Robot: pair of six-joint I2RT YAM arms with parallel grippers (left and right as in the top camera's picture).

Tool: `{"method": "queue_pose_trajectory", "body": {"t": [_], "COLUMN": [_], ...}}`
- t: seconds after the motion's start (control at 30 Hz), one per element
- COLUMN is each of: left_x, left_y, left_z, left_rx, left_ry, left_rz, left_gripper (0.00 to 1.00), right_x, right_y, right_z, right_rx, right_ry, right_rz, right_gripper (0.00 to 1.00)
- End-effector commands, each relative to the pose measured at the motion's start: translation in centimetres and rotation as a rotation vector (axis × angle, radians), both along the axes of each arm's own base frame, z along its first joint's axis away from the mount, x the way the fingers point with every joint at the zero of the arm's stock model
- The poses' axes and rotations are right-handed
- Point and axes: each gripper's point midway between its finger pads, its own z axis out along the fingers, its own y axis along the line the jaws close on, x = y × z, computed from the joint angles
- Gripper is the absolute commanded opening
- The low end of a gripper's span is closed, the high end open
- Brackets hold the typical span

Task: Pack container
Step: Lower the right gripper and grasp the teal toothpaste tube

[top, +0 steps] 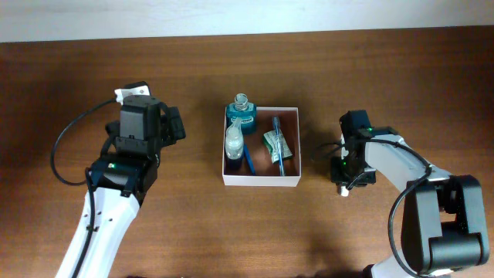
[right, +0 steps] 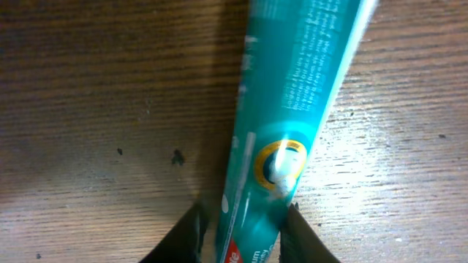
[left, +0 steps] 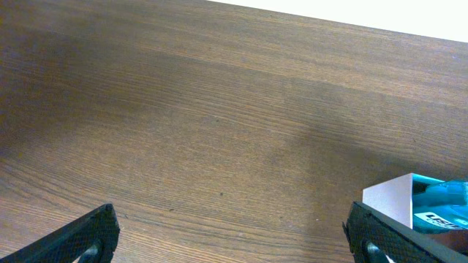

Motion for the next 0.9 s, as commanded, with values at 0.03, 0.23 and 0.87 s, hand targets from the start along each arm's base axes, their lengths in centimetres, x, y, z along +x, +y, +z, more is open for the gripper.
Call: {"method": "queue_pose_trajectory", "body": {"t": [0.03, 0.23, 0.87], "left_x": [0.0, 0.0, 0.0], "left_y": [0.2, 0.2, 0.2], "left_z": [0.5, 0.5, 0.5], "left_rx": [0.003, 0.003, 0.003], "left_ry": [-0.012, -0.012, -0.012], "left_rz": [0.007, 0.007, 0.006], "left_gripper": [0.99, 0.99, 0.99], "right_x": [-0.8, -0.8, 6.1], "right_y": [-0.4, -0.4, 4.0], "right_z": [-0.4, -0.4, 10.6], "right_rx": [-0.007, -0.007, 0.157], "right_ry": [0.019, 0.019, -0.111], "right_rz": [-0.015, -0.015, 0.005], "right_gripper": [0.16, 0.12, 0.05]}}
